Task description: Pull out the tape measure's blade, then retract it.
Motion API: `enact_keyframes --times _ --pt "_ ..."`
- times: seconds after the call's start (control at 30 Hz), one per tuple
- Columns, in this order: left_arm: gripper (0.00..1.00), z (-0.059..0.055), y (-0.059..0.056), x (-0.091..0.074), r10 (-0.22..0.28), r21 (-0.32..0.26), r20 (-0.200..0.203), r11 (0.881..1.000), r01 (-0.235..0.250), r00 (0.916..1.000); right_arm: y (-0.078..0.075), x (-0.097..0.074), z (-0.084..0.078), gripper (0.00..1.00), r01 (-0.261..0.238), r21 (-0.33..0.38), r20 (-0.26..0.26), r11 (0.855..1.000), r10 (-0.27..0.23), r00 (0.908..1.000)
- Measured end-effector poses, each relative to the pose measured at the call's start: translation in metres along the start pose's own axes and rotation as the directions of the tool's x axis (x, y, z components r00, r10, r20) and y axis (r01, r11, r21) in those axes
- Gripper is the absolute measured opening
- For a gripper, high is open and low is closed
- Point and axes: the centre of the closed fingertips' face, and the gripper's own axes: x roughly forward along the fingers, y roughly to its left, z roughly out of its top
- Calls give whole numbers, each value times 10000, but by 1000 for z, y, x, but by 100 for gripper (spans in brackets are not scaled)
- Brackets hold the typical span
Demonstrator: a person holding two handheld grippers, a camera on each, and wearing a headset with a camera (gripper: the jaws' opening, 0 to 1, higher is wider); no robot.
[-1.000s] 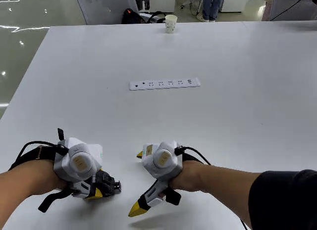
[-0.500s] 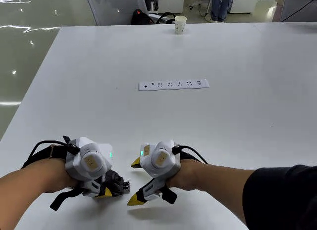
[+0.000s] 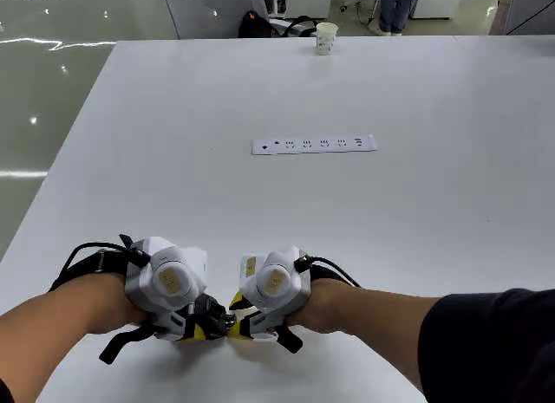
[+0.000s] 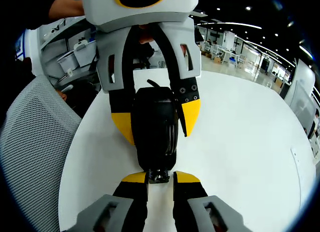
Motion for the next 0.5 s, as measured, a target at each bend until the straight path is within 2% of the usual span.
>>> enact_keyframes --times 0.2,0.5 --pt "32 0 0 0 -10 27 6 10000 10 10000 3 1 -1 11 -212 -142 -240 9997 208 9995" --pt "31 -1 1 0 -26 -19 42 10000 27 10000 2 0 -3 9 -244 186 -277 9995 249 9993"
